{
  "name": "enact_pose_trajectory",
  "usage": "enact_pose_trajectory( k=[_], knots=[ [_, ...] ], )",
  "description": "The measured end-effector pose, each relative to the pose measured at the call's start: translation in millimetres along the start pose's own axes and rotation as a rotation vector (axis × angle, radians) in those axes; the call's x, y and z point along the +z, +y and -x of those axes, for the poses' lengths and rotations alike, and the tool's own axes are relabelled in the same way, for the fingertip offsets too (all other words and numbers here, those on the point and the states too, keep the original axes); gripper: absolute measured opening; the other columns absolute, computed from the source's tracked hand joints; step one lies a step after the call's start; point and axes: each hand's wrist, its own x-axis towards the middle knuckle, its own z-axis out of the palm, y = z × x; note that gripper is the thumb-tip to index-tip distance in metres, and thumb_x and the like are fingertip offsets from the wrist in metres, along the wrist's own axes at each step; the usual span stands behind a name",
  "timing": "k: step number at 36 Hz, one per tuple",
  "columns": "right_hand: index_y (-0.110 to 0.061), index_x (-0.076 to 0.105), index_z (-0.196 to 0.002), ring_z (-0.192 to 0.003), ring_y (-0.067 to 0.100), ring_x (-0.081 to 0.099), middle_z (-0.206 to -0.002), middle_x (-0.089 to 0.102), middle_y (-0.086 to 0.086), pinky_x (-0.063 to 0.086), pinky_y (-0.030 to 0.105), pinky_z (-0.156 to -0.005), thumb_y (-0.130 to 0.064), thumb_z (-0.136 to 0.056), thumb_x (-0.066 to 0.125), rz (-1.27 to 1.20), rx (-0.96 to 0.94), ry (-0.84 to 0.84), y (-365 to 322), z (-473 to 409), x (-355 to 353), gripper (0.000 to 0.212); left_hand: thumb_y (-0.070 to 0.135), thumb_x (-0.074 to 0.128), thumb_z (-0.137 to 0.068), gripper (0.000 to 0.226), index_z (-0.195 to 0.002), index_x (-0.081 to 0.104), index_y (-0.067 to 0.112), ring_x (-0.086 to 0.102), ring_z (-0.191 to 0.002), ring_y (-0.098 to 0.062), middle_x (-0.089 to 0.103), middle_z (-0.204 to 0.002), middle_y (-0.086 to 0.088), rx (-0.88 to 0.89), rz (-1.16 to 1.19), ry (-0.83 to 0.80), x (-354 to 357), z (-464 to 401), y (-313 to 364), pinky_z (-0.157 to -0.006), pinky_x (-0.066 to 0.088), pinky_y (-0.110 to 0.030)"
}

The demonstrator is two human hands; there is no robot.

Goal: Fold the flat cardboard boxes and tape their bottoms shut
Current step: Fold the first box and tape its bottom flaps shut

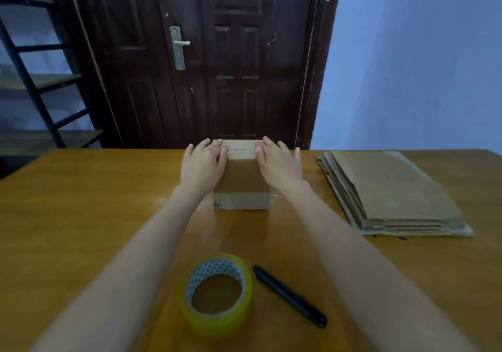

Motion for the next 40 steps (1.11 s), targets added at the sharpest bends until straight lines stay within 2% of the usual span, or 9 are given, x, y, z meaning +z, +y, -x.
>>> enact_pose_trajectory(
  k=[5, 10, 15, 19, 24, 27, 32, 36, 40],
  knots=[
    [-0.027, 0.031, -0.146, -0.141, 0.028, 0.022, -0.156, 0.022, -0.006, 0.01, 0.056, -0.114, -0.038, -0.102, 0.016, 0.065, 0.011, -0.035, -5, 6, -1, 0.048, 0.032, 0.026, -0.104, 0.044, -0.14, 0.045, 0.016, 0.029, -0.141, -0.019, 0.038, -0.151, 0.001, -0.011, 0.011, -0.121, -8, 4, 5, -0.116, 0.019, -0.045],
    [-0.016, 0.037, -0.141, -0.125, 0.026, 0.039, -0.139, 0.043, 0.004, 0.032, 0.049, -0.103, -0.033, -0.102, 0.019, 0.292, -0.041, 0.024, -10, 10, -10, 0.047, 0.035, 0.03, -0.103, 0.046, -0.144, 0.037, 0.016, 0.026, -0.142, -0.021, 0.03, -0.155, -0.004, 0.009, 0.178, -0.281, -17, 2, 1, -0.114, 0.025, -0.04],
    [-0.017, 0.018, -0.15, -0.134, 0.028, 0.031, -0.15, 0.032, 0.004, 0.025, 0.05, -0.11, -0.034, -0.102, 0.019, 0.246, -0.047, -0.089, -5, 4, -23, 0.051, 0.036, 0.034, -0.101, 0.049, -0.146, 0.034, 0.016, 0.026, -0.142, -0.021, 0.031, -0.154, -0.004, 0.015, 0.169, -0.307, -27, -6, 3, -0.115, 0.024, -0.039],
    [-0.018, 0.011, -0.152, -0.141, 0.028, 0.019, -0.158, 0.016, 0.002, 0.027, 0.05, -0.11, -0.039, -0.101, 0.028, 0.109, -0.061, -0.08, 1, 3, -39, 0.057, 0.033, 0.041, -0.099, 0.055, -0.15, 0.026, 0.017, 0.019, -0.145, -0.022, 0.024, -0.157, -0.002, 0.052, 0.077, -0.203, -41, -10, 12, -0.117, 0.019, -0.043],
    [-0.011, 0.032, -0.145, -0.133, 0.026, 0.031, -0.147, 0.031, 0.007, 0.036, 0.043, -0.102, -0.033, -0.1, 0.035, 0.029, -0.084, 0.132, 9, 13, -54, 0.049, 0.026, 0.056, -0.089, 0.036, -0.122, 0.056, 0.012, 0.05, -0.114, -0.023, 0.058, -0.121, -0.004, 0.282, 0.064, 0.109, -61, 7, 25, -0.092, 0.041, -0.037],
    [-0.009, 0.059, -0.119, -0.108, 0.021, 0.046, -0.119, 0.048, 0.005, 0.044, 0.04, -0.09, -0.027, -0.099, 0.037, 0.028, -0.164, 0.258, 11, 24, -56, 0.035, 0.025, 0.06, -0.087, 0.011, -0.09, 0.065, 0.015, 0.059, -0.087, -0.012, 0.064, -0.09, 0.004, 0.318, 0.324, -0.186, -71, 19, 33, -0.076, 0.05, -0.034],
    [-0.007, 0.065, -0.104, -0.095, 0.018, 0.049, -0.104, 0.052, 0.003, 0.043, 0.035, -0.082, -0.023, -0.099, 0.038, 0.0, -0.26, 0.3, 12, 43, -51, 0.031, 0.024, 0.059, -0.091, 0.014, -0.087, 0.071, 0.019, 0.061, -0.084, -0.007, 0.066, -0.086, 0.011, 0.213, 0.458, -0.93, -78, 42, 44, -0.08, 0.048, -0.026],
    [-0.006, 0.065, -0.102, -0.093, 0.017, 0.05, -0.102, 0.053, 0.004, 0.043, 0.033, -0.079, -0.021, -0.098, 0.04, -0.052, -0.307, 0.259, 10, 52, -46, 0.029, 0.04, 0.06, -0.089, 0.028, -0.107, 0.068, 0.02, 0.059, -0.105, -0.017, 0.065, -0.111, 0.002, 0.139, 0.307, -1.19, -69, 61, 47, -0.089, 0.045, -0.031],
    [-0.007, 0.065, -0.099, -0.087, 0.015, 0.05, -0.099, 0.053, 0.003, 0.042, 0.03, -0.07, -0.021, -0.098, 0.04, -0.073, -0.312, 0.215, 5, 54, -39, 0.03, 0.036, 0.059, -0.09, 0.03, -0.113, 0.069, 0.018, 0.057, -0.101, -0.013, 0.064, -0.112, 0.005, 0.181, 0.233, -1.256, -59, 72, 48, -0.077, 0.046, -0.023]
  ],
)
